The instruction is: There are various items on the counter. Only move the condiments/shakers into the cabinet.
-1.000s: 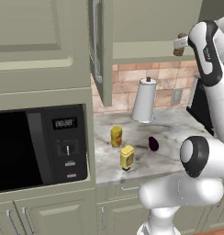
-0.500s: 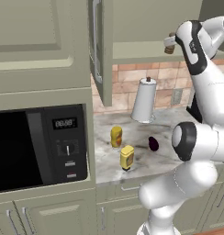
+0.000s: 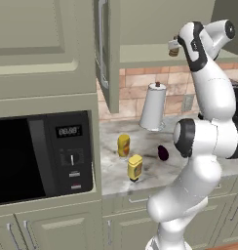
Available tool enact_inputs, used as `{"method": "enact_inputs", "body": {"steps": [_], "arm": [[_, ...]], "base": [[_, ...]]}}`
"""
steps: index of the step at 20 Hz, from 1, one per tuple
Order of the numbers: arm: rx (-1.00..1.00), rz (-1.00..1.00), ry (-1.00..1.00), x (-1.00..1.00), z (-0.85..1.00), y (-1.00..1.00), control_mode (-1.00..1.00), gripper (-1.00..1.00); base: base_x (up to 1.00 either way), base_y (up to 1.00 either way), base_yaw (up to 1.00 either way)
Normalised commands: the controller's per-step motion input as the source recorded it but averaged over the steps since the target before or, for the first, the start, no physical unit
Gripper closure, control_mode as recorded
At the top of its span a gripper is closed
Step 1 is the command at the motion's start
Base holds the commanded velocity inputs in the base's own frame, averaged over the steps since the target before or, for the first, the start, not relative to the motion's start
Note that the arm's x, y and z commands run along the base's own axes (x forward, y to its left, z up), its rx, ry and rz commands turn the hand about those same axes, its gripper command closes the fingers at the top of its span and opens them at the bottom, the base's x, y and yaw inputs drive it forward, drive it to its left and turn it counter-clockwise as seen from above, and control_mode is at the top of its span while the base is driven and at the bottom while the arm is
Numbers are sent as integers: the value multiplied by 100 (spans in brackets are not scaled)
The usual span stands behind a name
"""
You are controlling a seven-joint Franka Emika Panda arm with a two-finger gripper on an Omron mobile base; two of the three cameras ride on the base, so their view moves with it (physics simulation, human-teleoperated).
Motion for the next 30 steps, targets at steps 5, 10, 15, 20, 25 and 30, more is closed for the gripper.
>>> {"method": "enact_inputs", "body": {"steps": [5,10,15,20,25,30], "arm": [[0,0,4,35,-24,0,-100,100],[0,0,4,5,-1,0,-100,-100],[0,0,0,-3,0,0,-100,-100],[0,0,-8,-50,-2,0,-100,-100],[0,0,-23,-100,-32,-7,-100,-100],[0,0,-15,-100,-65,-13,-100,-100]], "base": [[0,0,0],[0,0,0],[0,0,0],[0,0,0],[0,0,0],[0,0,0]]}}
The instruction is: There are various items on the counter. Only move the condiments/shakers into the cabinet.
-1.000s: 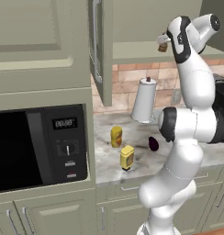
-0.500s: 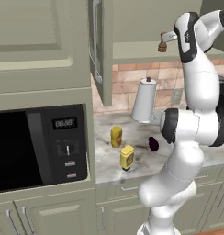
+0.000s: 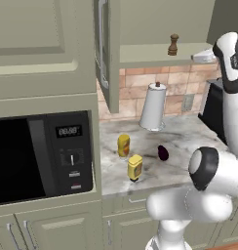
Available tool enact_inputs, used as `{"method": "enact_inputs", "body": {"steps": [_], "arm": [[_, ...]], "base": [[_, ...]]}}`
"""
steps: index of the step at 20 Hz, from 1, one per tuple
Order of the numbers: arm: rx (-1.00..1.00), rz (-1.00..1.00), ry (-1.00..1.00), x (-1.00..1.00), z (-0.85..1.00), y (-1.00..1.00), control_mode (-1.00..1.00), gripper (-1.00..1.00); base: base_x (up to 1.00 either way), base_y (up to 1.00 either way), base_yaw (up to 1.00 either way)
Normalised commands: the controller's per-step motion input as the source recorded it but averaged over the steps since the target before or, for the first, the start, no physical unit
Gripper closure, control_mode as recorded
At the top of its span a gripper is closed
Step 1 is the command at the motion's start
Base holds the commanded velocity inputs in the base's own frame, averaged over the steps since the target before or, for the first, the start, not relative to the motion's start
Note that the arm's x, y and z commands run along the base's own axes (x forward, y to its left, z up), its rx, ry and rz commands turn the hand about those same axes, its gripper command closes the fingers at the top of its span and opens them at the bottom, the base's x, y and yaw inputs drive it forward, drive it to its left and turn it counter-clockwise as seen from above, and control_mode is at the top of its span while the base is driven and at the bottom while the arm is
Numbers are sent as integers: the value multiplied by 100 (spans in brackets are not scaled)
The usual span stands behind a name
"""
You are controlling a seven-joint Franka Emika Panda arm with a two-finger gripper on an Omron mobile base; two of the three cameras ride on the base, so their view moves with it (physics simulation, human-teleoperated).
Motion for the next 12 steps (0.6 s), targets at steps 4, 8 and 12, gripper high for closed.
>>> {"method": "enact_inputs", "body": {"steps": [4,8,12], "arm": [[0,0,-5,-100,-84,-8,-100,-100],[-2,1,0,-100,-90,0,-100,-100],[-8,19,0,-100,-80,24,-100,-100]], "base": [[0,0,0],[0,0,0],[0,0,0]]}}
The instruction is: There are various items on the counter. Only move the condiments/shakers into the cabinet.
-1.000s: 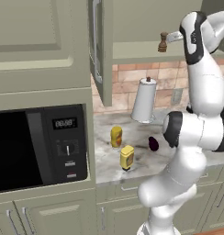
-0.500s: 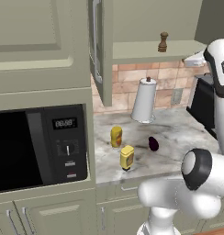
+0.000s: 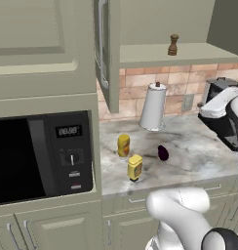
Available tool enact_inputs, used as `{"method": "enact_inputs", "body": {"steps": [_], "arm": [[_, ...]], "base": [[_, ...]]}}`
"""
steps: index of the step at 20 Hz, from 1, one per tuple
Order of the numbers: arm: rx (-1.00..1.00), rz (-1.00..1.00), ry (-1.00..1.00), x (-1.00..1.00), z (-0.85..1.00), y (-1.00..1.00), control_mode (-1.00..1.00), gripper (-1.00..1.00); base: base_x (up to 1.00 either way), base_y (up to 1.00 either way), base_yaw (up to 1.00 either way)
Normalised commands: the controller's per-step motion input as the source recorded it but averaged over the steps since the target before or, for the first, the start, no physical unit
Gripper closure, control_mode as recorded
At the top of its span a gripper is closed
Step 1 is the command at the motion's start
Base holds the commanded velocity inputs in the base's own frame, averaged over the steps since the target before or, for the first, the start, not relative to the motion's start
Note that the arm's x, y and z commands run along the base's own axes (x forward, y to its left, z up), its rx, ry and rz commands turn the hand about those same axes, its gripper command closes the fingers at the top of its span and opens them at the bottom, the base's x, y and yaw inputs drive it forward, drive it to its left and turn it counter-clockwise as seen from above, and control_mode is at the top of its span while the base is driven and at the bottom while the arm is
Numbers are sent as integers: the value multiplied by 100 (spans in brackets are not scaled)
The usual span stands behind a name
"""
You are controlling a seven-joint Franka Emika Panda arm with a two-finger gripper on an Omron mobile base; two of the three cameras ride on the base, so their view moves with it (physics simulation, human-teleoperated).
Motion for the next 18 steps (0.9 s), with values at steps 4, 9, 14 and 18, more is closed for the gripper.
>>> {"method": "enact_inputs", "body": {"steps": [4,9,14,18], "arm": [[-6,58,0,-84,-62,47,-100,-100],[0,67,0,-38,-56,52,-100,-100],[0,72,7,-2,-54,47,-100,-100],[0,67,12,0,-55,49,-100,-100]], "base": [[0,0,0],[0,0,0],[0,0,0],[0,0,0]]}}
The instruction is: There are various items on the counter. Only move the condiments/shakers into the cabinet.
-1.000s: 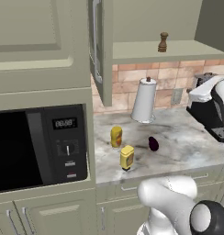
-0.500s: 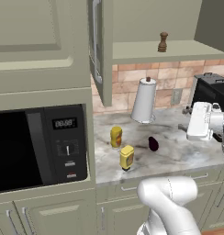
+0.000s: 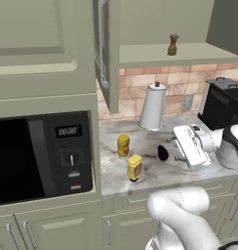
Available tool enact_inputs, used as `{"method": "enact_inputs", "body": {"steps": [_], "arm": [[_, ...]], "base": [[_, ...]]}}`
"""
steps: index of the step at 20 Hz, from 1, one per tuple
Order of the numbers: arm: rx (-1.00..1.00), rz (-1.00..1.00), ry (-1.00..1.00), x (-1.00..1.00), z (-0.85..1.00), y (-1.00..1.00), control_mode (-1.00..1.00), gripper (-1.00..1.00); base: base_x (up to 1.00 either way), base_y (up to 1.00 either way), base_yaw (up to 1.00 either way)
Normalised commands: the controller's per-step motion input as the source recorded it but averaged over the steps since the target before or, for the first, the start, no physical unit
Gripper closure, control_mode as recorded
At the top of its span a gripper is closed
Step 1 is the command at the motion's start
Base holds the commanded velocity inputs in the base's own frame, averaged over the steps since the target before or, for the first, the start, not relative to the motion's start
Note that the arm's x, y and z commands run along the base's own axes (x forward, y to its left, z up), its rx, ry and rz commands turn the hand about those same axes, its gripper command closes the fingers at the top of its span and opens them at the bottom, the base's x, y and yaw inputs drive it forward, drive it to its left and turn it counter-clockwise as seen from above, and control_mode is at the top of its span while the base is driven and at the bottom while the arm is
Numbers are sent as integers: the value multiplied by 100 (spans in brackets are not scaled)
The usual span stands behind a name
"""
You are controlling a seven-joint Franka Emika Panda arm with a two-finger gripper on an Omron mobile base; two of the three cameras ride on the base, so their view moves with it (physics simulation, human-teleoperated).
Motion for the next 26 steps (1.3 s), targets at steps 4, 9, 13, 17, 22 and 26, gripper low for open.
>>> {"method": "enact_inputs", "body": {"steps": [4,9,13,17,22,26], "arm": [[0,46,6,9,-45,30,-100,-100],[0,12,2,3,-19,1,-100,-100],[0,0,0,5,-12,0,-100,-100],[-1,0,1,19,-33,1,-100,-100],[-3,0,1,11,-41,1,-100,-100],[-5,0,0,15,-29,8,-100,-100]], "base": [[0,0,0],[0,0,0],[0,0,0],[0,0,0],[0,0,0],[0,0,0]]}}
